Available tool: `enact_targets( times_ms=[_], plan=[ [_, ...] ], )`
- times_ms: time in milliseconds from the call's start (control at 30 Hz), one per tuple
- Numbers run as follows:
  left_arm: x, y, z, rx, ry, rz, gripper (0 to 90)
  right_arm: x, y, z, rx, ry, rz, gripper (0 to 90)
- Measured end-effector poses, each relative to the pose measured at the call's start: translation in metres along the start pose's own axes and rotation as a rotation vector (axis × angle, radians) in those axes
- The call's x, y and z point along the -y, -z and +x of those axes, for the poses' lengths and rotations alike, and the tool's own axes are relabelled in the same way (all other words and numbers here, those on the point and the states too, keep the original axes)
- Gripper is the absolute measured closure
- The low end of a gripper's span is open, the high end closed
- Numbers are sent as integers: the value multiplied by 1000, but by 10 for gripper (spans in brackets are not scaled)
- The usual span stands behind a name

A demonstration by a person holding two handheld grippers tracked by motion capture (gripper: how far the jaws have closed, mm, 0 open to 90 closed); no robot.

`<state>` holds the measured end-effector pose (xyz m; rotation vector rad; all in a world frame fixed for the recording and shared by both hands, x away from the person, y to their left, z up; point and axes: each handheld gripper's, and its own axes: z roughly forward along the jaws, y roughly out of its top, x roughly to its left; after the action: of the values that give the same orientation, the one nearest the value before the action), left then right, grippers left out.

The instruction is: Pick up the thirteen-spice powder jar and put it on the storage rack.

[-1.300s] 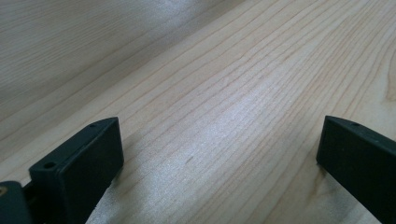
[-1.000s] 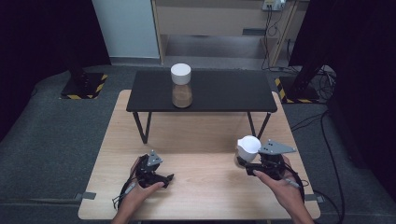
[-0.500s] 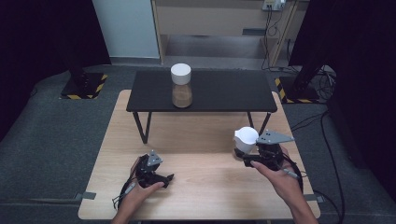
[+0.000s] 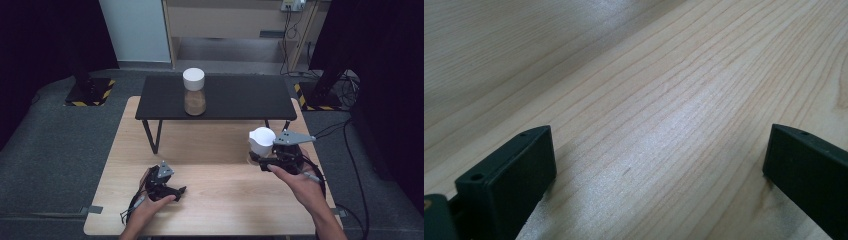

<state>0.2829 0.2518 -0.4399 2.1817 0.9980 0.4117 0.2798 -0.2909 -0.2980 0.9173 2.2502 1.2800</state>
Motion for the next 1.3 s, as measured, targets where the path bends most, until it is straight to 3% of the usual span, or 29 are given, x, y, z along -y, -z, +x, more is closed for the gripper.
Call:
enact_targets(
  times_ms=[467, 1300],
  plan=[
    [0, 0, 0, 0, 0, 0, 0, -30, 6, -2, -8, 19, 9, 315],
    [0, 0, 0, 0, -3, 0, 0, -64, 12, -15, -12, 9, -7, 315]
  ],
)
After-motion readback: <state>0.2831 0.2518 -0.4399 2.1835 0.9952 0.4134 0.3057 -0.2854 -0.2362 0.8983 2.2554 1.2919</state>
